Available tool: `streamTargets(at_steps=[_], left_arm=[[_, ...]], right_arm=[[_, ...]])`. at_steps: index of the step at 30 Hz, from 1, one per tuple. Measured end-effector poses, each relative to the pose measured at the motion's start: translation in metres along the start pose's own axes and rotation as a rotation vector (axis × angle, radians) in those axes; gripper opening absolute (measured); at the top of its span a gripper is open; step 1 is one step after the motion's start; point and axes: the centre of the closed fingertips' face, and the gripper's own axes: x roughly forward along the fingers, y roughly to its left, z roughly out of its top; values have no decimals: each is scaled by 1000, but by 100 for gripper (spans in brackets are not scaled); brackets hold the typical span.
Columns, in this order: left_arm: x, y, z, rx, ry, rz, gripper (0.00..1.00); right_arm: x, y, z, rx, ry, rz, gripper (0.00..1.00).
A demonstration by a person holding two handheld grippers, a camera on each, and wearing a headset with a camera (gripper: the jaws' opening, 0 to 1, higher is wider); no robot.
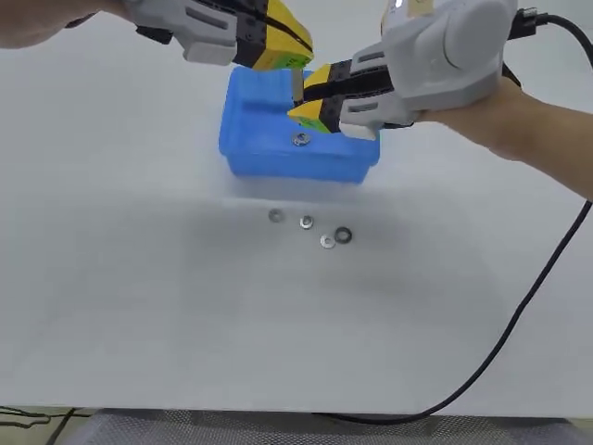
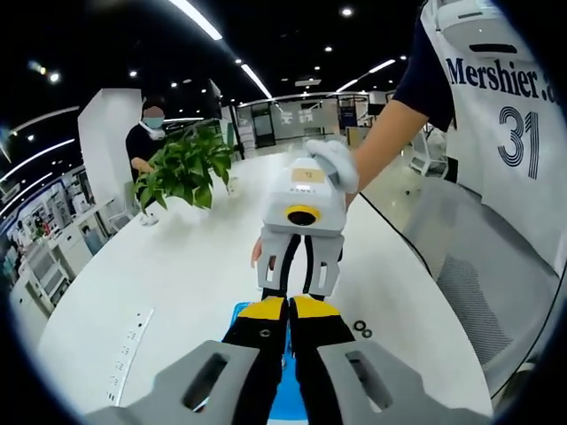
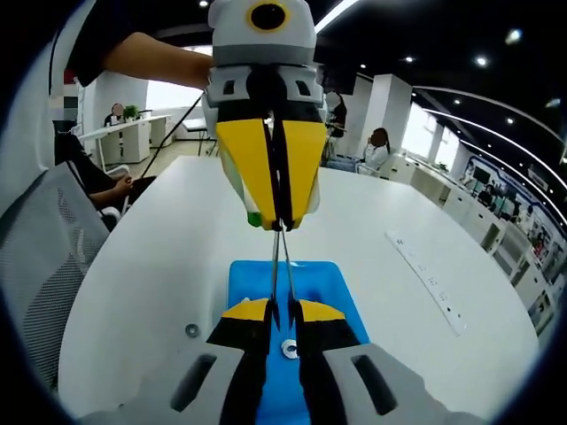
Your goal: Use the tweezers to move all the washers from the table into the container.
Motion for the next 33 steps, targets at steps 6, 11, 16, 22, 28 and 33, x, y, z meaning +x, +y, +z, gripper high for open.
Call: streamTargets(at_steps=[6,11,16,22,28,33], left_arm=[[-9,-18,13,25,-1,-4,5],[-14,-35,16,34,4,-5,5],[-14,-52,13,14,0,-15,5],[-8,-69,7,-1,5,-37,5],[-4,-81,-2,-31,-11,-29,5],[-6,-82,-11,-66,-11,-26,5]], right_arm=[[-9,18,16,-32,-11,5,12],[-11,36,23,-39,-18,20,12],[-11,56,22,-36,-13,34,12],[-9,78,12,-11,6,56,12],[-6,90,3,8,20,65,12],[1,97,-4,16,32,79,12]])
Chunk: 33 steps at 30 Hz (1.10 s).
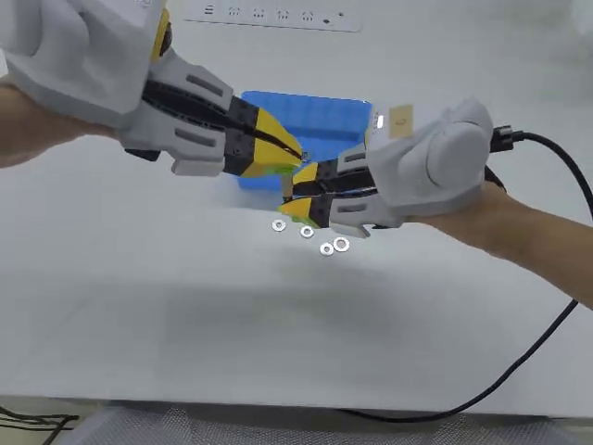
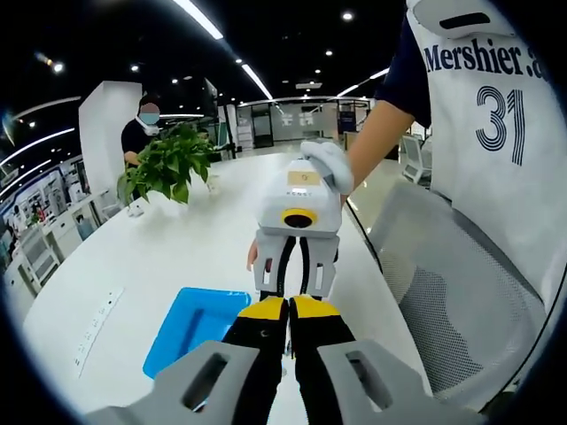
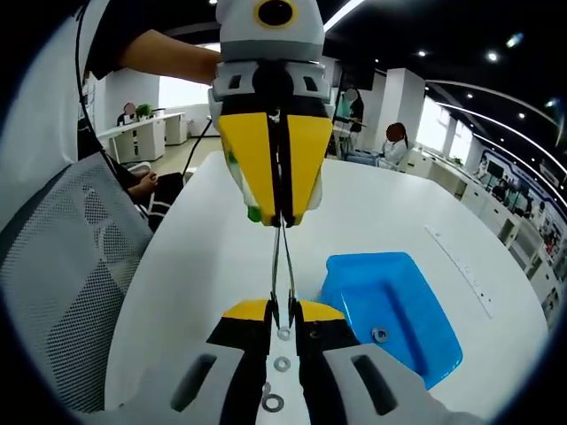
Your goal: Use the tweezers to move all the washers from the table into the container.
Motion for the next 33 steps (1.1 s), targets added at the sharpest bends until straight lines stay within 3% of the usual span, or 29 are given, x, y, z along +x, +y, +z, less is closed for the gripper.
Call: streamTargets(at_steps=[15,33], left_arm=[[5,0,-26,-61,-3,15,5],[10,1,-39,-69,7,22,5]], right_arm=[[20,3,-22,67,19,23,12],[31,0,-34,82,29,41,12]])
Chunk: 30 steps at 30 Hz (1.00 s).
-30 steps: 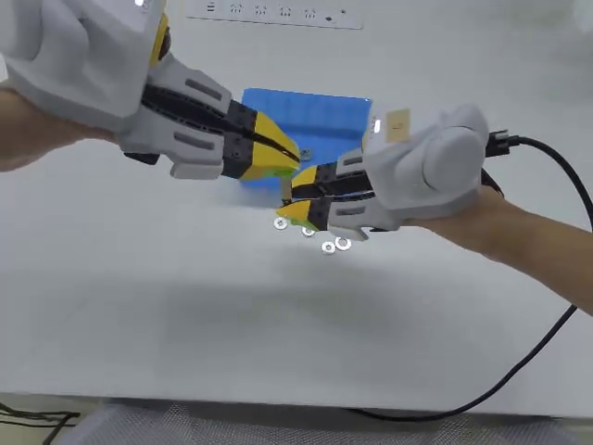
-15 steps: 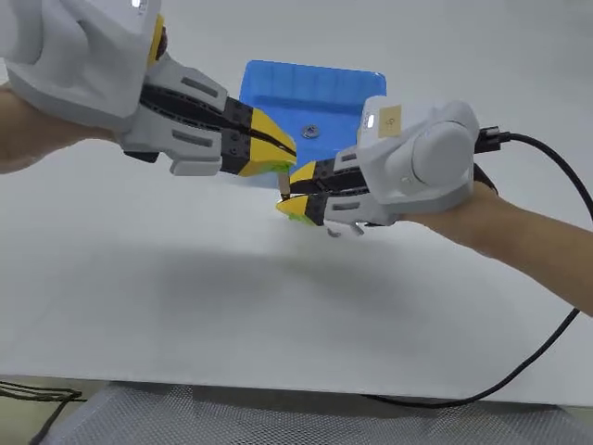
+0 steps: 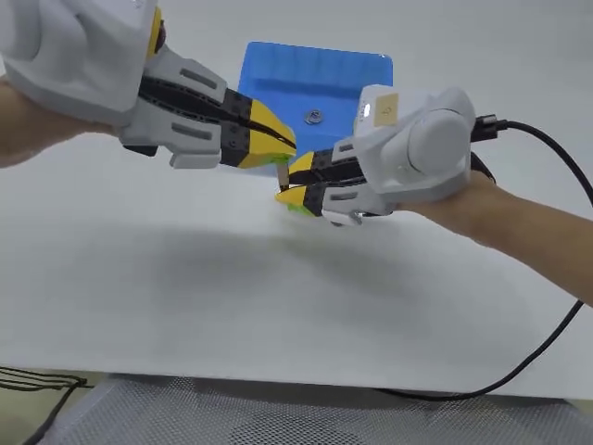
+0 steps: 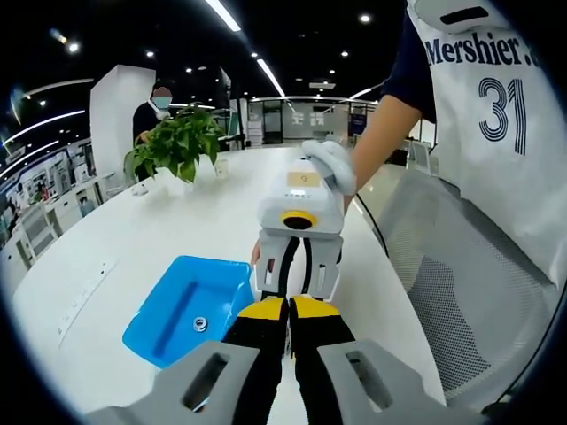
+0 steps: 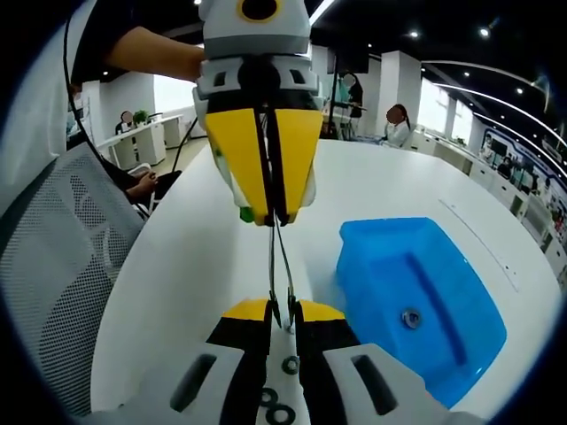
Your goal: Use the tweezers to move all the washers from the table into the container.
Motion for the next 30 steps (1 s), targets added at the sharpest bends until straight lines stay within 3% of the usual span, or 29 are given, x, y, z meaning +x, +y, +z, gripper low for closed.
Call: streamTargets(at_steps=[30], left_arm=[[3,-2,1,-19,-15,-8,5]], right_arm=[[-2,1,-4,-10,6,8,10]])
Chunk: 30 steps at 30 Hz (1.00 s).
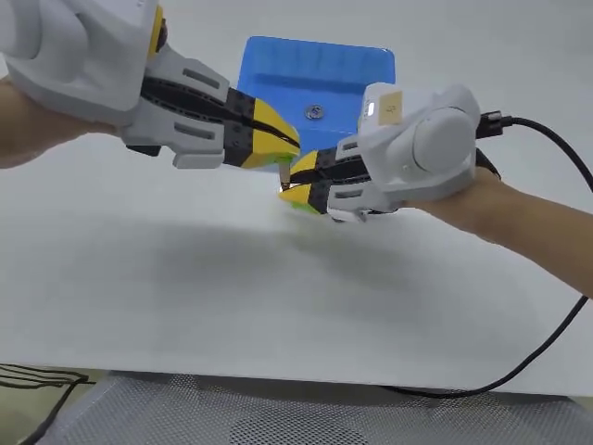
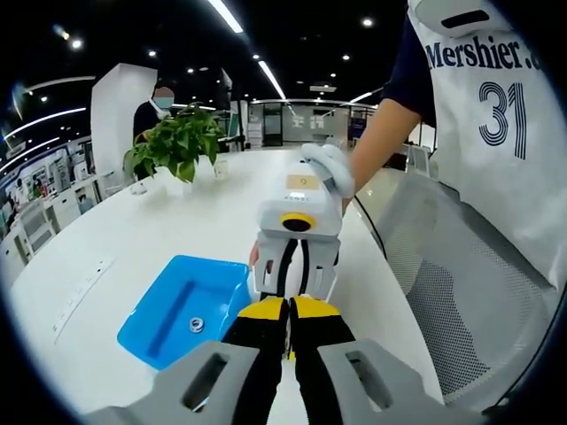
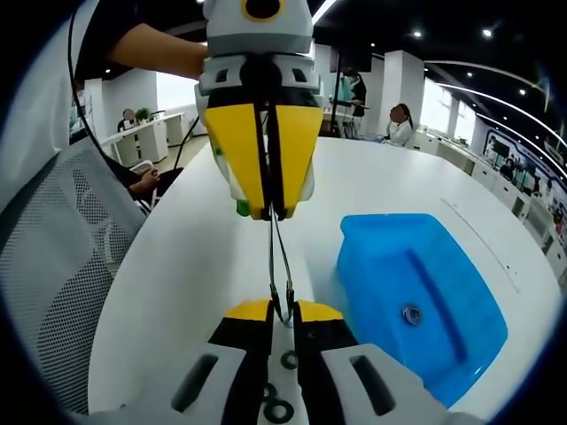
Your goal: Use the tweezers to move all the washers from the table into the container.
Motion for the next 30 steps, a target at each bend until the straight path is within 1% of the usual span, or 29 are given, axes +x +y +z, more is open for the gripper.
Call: streamTargets(at_steps=[6,11,17,23,28,30], left_arm=[[0,0,0,1,3,1,5],[0,-2,1,1,7,-6,5],[-8,-3,6,-6,-1,-11,5],[-12,-5,17,14,-4,-17,5],[-17,-9,30,48,-3,-29,5],[-19,-10,35,53,-8,-31,5]], right_arm=[[0,0,0,22,4,0,10],[0,2,1,23,6,6,10],[-2,4,7,23,-12,7,10],[-10,5,17,19,-35,1,10],[-19,7,28,15,-56,-3,10],[-21,7,29,9,-65,-5,10]])
